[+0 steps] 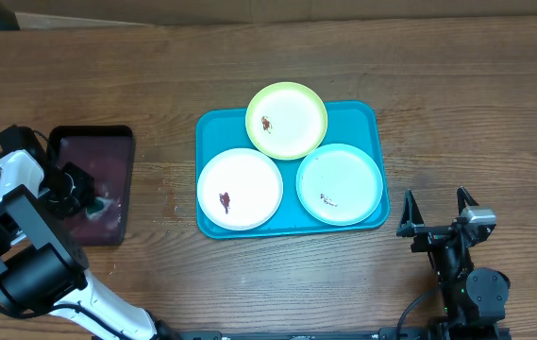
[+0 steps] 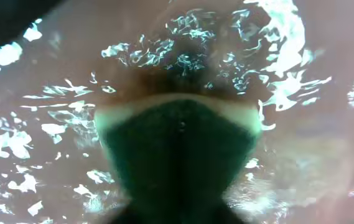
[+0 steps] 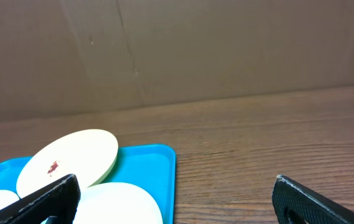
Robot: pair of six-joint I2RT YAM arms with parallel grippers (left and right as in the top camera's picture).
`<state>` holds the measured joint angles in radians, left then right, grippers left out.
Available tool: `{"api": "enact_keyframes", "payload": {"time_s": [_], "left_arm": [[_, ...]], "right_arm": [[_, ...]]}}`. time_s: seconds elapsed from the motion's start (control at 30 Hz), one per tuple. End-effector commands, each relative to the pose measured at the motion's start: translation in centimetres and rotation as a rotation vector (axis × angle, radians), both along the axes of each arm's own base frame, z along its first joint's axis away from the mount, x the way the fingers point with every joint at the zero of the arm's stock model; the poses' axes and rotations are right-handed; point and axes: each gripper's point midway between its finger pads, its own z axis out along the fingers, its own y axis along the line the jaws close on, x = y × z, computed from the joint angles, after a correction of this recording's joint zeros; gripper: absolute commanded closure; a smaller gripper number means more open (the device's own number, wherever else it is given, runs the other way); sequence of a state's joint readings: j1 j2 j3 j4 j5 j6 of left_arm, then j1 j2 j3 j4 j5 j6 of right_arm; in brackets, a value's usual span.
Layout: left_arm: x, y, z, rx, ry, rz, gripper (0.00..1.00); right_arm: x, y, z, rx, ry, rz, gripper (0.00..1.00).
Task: Clean dirty plates on tray and stack at the side
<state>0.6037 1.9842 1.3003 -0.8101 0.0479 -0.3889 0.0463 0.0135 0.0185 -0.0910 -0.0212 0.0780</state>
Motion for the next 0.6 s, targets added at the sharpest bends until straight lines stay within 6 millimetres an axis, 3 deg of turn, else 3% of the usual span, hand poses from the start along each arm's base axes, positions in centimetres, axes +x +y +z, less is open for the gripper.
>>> {"api": "enact_keyframes", "payload": {"time_s": [0.0,0.37,0.4,0.47,0.5,0.53,0.57], "left_arm": [[-0.2,0.4,-0.9,0.024,0.018,0.0,0.0],[1.3,2.2,-0.6,0.105,-0.035,0.006,0.01],[1.3,2.4,-0.6,0.114,-0.036,0.007,0.16],[1.4,2.6,-0.5,0.126,-0.037,0.008,0.57],[1.4,2.6,-0.5,0.127,-0.038,0.008,0.87],[1.4,2.6,-0.5,0.128,-0.04,0.008,0.96],[1.5,2.6,-0.5,0.127,-0.041,0.009,0.96]], "right_arm": [[0.0,-0.1,-0.1,0.004,-0.007,-0.007,0.0],[0.0,-0.1,-0.1,0.004,-0.007,-0.007,0.0],[0.0,-0.1,-0.1,0.004,-0.007,-0.007,0.0],[0.0,-0.1,-0.1,0.004,-0.007,-0.007,0.0],[0.0,-0.1,-0.1,0.004,-0.007,-0.007,0.0],[0.0,-0.1,-0.1,0.004,-0.007,-0.007,0.0],[0.0,-0.1,-0.1,0.004,-0.007,-0.007,0.0]]}}
